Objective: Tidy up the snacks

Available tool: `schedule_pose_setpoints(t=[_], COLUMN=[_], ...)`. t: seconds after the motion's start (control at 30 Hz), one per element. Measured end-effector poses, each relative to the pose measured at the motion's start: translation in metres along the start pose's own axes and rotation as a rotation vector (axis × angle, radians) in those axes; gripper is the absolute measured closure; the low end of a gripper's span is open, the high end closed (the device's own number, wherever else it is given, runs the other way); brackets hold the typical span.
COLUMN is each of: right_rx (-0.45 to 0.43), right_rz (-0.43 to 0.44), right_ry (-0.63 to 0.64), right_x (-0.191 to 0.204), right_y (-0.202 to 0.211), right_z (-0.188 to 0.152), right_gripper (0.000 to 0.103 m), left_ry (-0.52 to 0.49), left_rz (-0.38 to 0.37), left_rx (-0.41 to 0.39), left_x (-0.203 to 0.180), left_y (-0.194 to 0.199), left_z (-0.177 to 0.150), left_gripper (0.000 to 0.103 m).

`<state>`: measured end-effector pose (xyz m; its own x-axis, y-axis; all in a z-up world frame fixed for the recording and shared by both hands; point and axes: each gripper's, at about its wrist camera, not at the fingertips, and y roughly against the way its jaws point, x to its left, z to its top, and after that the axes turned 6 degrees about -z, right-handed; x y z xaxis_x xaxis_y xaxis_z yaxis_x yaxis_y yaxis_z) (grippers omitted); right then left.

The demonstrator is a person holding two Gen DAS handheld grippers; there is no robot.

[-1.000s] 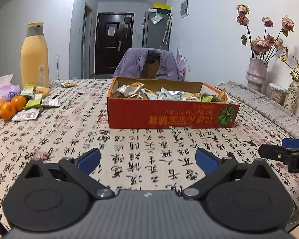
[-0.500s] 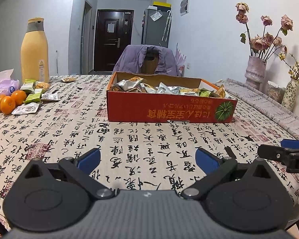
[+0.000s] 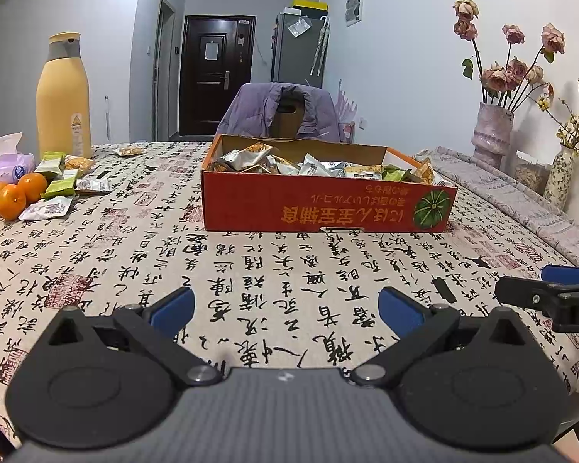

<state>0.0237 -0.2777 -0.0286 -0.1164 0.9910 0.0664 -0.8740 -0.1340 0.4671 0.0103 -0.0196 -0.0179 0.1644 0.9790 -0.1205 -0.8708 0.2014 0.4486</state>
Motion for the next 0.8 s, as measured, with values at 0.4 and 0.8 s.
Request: schedule_pose_setpoints(t=[0.4, 0.8], right_rx=[0.005, 0.006], right_rz=[0.001, 0.0], right_ry=[0.003, 0.003], right_x=[0.0013, 0.0015], right_y=[-0.0017, -0.0016], right_z=[-0.001, -0.0008], right_gripper=[0.0, 0.0], left_ry=[0.0, -0.001], left_rz=[-0.004, -0.013], left_rx=[0.003, 0.006], left_x=[0.0001, -0.0012], left_y=[-0.0005, -0.0001], left_z=[-0.0016, -0.0029], left_gripper=[0.0, 0.0])
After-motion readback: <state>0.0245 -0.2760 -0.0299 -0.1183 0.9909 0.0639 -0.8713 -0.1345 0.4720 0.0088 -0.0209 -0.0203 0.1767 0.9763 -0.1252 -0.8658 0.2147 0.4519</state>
